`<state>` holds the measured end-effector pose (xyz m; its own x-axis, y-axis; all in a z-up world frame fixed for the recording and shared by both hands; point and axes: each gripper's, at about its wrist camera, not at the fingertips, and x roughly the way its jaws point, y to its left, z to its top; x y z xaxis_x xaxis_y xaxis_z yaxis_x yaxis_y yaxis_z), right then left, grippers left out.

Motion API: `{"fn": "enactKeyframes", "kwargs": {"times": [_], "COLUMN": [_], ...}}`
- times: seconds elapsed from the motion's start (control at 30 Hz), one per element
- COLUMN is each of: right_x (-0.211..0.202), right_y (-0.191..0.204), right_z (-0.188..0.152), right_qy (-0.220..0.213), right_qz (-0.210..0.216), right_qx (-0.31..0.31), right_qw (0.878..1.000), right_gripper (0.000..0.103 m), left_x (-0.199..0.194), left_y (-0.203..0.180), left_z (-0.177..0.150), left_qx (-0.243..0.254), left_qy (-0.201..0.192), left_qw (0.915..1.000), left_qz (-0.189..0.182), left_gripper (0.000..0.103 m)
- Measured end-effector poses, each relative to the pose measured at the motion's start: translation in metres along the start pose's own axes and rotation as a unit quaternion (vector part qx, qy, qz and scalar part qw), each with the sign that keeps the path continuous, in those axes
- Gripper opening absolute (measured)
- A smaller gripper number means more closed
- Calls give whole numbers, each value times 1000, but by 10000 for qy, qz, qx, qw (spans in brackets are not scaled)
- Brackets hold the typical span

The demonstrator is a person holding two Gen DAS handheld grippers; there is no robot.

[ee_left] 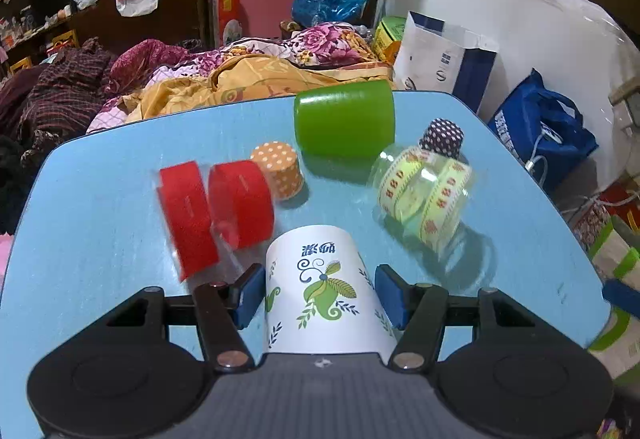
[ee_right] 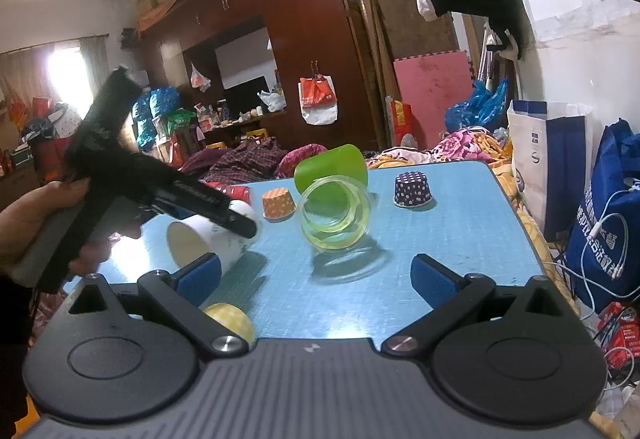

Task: Flip cup upright
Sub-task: 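Close the left gripper on the paper cup's side and lift it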

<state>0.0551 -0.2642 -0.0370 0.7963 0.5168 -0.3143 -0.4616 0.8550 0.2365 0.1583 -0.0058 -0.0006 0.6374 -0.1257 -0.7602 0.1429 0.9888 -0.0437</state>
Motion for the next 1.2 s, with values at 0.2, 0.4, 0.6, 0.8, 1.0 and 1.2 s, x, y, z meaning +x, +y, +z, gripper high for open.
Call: {"fn": "enactKeyframes", "kwargs": {"times": [0.2,0.4,0.6,0.8,1.0,1.2], "right_x": [2,4,6,3,11,33], "right_y": [2,10,7,9,15,33], "right_z": [0,0,-1,-1,2,22], "right_qy": [12,40,60,39,175,482], "right_qz": [12,70,78,140,226,278], "right_qx": [1,-121,-119,-86,-69,-39], "right_qw": [10000,9999,9999,9999,9996,9984], "right_gripper": [102,102,102,102,102,102], "left_x": [-12,-19,-18,-13,-18,-31], "left_y": [7,13,10,6,4,19], "left_z": [-18,-24,-24,-29,-28,-26], "left_qx": [32,-39,-32,54,72,-102], "left_qy": [-77,-151,-143,-69,-179,-405], "left_qw": [10000,9998,9999,10000,9998,9989], "left_qz": [8,-77,-72,-7,-8,-209], "left_gripper": [64,64,64,64,74,74]}}
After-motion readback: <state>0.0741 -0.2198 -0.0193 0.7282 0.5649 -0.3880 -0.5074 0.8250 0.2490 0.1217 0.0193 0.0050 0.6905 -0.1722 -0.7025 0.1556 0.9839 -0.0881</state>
